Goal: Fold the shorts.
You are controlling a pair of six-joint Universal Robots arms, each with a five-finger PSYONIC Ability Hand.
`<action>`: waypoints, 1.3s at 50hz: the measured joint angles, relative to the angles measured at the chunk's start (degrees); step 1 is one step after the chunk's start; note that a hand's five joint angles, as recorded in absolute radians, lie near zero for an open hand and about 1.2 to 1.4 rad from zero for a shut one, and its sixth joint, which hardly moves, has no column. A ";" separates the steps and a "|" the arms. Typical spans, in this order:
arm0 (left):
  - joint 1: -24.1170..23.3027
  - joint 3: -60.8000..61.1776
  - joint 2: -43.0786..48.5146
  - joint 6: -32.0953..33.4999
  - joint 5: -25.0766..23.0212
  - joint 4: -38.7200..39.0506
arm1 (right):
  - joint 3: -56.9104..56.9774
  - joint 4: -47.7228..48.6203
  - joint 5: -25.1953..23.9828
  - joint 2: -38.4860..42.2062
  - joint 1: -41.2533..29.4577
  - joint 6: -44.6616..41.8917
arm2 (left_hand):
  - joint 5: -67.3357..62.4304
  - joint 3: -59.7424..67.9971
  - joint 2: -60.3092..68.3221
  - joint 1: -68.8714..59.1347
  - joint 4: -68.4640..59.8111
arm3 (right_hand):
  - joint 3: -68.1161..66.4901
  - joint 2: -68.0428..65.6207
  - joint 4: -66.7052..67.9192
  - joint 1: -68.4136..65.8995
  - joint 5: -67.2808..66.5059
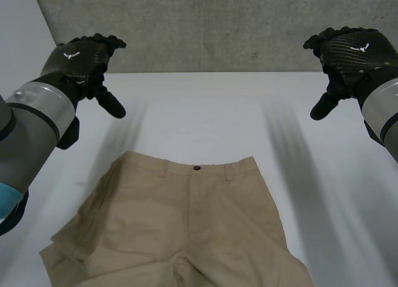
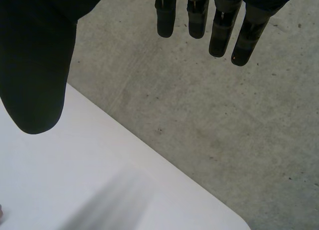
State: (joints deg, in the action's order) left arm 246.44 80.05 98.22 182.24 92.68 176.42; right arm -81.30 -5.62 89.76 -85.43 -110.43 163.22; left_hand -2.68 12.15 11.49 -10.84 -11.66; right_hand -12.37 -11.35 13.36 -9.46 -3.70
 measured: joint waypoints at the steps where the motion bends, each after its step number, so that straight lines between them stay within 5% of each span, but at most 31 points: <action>1: -0.02 -0.12 0.41 0.16 -0.02 -0.20 | -0.11 0.26 -0.01 0.07 -0.04 -0.24 | 0.01 0.00 0.00 0.00 0.00 | 0.00 0.00 0.00 0.00 0.00; 20: 1.11 -3.47 14.88 20.61 0.36 -4.73 | -1.83 0.63 -3.61 1.73 -0.54 -8.58 | -2.58 2.85 3.48 -4.34 -3.24 | 0.00 0.00 0.00 0.00 -0.01; 36: 7.44 -9.91 30.24 20.61 -0.83 -4.41 | -2.04 0.76 -3.63 3.40 -2.48 -9.63 | -11.14 11.44 12.14 -12.86 -12.06 | 0.00 0.00 0.00 0.00 -0.01; 61: 7.56 -10.71 31.97 16.25 -5.52 -4.59 | -2.02 0.79 -3.52 4.77 -2.60 -9.59 | -18.81 19.47 20.12 -21.00 -20.21 | 0.00 0.00 0.00 0.00 -0.01; 65: 7.45 -10.75 32.65 16.30 -5.61 -4.67 | -2.11 0.78 -3.47 4.76 -2.60 -9.59 | -39.07 39.90 40.72 -42.94 -40.57 | 0.00 0.00 0.00 0.00 -0.01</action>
State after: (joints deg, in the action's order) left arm 253.89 69.30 130.87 198.54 87.07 171.75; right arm -83.40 -4.84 86.29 -80.68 -113.03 153.63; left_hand -41.75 52.04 52.21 -53.78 -52.23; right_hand -12.37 -11.35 13.36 -9.46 -3.71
